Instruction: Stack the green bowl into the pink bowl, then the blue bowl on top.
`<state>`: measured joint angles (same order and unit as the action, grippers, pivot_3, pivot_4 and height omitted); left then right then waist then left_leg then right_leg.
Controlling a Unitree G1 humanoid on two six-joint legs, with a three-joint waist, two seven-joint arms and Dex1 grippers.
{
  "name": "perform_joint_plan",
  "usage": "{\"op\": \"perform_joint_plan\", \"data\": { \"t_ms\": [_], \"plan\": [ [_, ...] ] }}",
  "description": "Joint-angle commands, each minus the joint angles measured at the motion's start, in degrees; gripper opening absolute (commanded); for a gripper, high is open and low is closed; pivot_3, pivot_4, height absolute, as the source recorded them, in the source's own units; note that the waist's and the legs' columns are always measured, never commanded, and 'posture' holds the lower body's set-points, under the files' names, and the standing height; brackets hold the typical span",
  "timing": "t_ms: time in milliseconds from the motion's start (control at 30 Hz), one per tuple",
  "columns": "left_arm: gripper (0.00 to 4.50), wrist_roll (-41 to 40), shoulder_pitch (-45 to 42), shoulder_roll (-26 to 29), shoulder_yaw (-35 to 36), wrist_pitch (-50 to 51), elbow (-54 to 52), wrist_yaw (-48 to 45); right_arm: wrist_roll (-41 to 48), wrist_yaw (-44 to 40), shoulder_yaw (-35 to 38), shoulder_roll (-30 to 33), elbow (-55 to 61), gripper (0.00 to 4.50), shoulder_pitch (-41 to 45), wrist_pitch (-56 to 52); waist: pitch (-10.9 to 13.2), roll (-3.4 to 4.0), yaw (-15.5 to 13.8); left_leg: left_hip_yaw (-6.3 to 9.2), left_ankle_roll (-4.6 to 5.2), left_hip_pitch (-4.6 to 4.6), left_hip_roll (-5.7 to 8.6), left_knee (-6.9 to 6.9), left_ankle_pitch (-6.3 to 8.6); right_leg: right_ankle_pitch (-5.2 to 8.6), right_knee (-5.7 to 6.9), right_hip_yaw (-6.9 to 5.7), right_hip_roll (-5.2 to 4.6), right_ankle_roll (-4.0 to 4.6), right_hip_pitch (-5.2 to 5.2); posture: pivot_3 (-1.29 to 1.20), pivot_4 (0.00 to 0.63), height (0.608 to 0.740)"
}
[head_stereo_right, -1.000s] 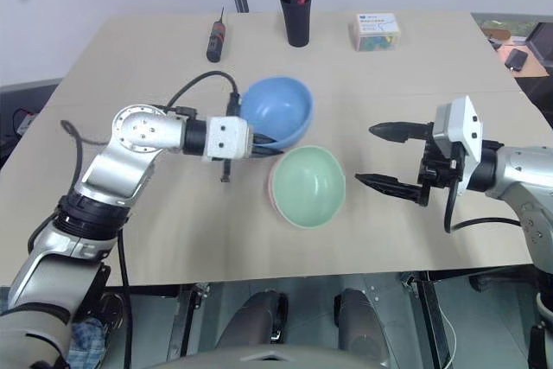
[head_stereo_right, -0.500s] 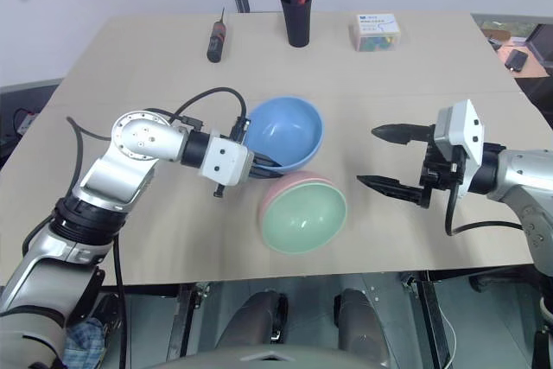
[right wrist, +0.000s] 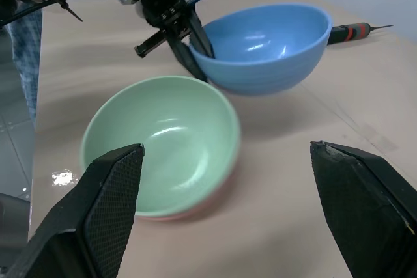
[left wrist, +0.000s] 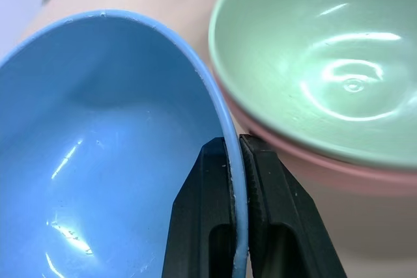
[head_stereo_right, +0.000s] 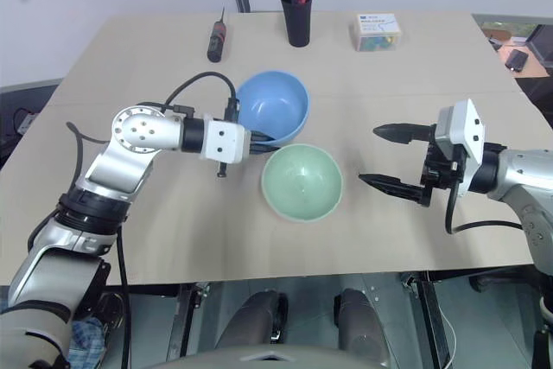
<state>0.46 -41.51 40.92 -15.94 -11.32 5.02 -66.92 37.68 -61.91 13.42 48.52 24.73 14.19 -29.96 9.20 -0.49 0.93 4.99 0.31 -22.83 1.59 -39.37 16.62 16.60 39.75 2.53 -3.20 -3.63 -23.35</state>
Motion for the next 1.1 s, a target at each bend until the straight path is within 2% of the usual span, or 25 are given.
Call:
{"op": "perform_joint_plan", "data": {
  "t_ms": [33,400,633,1067,1100],
  "plan": [
    [0.03,-2.5,-1.8,-0.7,2.6,-1.1,-1.6,0.3,0.2,0.0,0.9,0.8,0.6,4.31,0.1,1.2,0.0,0.00,0.0,0.00,0.00,0.00,0.00,0.00,0.00,0.00,0.00,0.00,0.00,0.00,0.00,0.00,0.150,0.740],
    [0.03,-13.9,-1.5,-2.7,4.6,1.8,-6.9,-5.0,0.0,-0.2,0.9,0.9,0.4,4.31,-0.1,1.3,0.0,-0.01,0.1,0.00,-0.01,0.00,-0.05,-0.01,-0.01,0.00,0.01,0.00,0.01,0.00,0.00,0.00,0.150,0.740],
    [0.03,-15.2,-1.5,-2.5,4.6,3.3,-7.7,-6.2,0.0,-0.3,1.2,0.9,0.5,4.31,-0.4,1.4,0.0,-0.01,0.0,0.00,-0.01,0.01,-0.06,-0.01,-0.01,0.00,0.01,0.00,0.02,0.00,0.00,0.00,0.150,0.740],
    [0.03,-22.8,4.1,1.7,4.1,11.3,-16.0,-14.7,-0.2,-0.6,1.1,1.7,0.1,4.31,-0.4,1.4,0.0,0.00,0.2,-0.02,0.00,0.01,-0.10,-0.01,0.00,0.00,0.01,0.01,0.05,0.00,0.00,0.00,0.150,0.740],
    [0.41,-23.0,4.4,2.2,4.1,12.0,-16.4,-15.1,-0.2,-0.7,1.0,1.7,0.0,4.31,-0.3,1.4,0.0,0.00,0.2,-0.03,0.01,0.01,-0.12,-0.01,0.00,0.00,0.00,0.02,0.06,0.00,0.00,0.00,0.150,0.740]
  ]
}}
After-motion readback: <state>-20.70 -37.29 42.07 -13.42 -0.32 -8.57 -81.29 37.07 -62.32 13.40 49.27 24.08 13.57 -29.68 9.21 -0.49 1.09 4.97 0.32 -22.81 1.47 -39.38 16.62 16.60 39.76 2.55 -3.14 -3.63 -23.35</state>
